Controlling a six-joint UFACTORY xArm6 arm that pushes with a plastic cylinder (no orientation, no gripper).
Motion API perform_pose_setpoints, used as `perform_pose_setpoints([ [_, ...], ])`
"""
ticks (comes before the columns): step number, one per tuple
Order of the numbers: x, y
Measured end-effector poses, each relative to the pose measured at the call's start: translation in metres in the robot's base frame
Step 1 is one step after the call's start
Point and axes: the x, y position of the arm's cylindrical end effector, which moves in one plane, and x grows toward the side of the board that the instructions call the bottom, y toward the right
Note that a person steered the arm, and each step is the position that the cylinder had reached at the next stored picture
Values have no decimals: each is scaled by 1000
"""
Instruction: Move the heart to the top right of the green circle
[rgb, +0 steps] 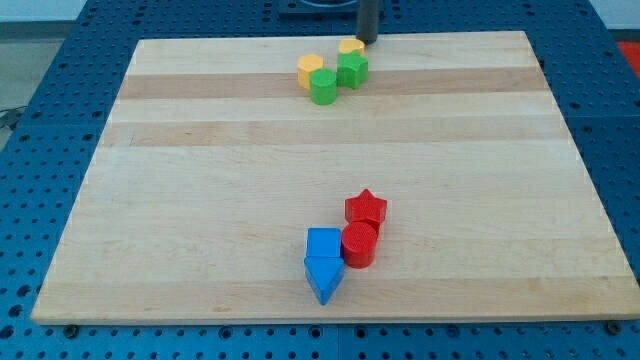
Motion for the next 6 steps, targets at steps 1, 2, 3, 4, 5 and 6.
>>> perform_pose_setpoints([
  [1, 11, -8],
  [2, 26, -16],
  [3, 58, -22],
  [4, 72, -24],
  [5, 73, -25],
  [6, 63, -24],
])
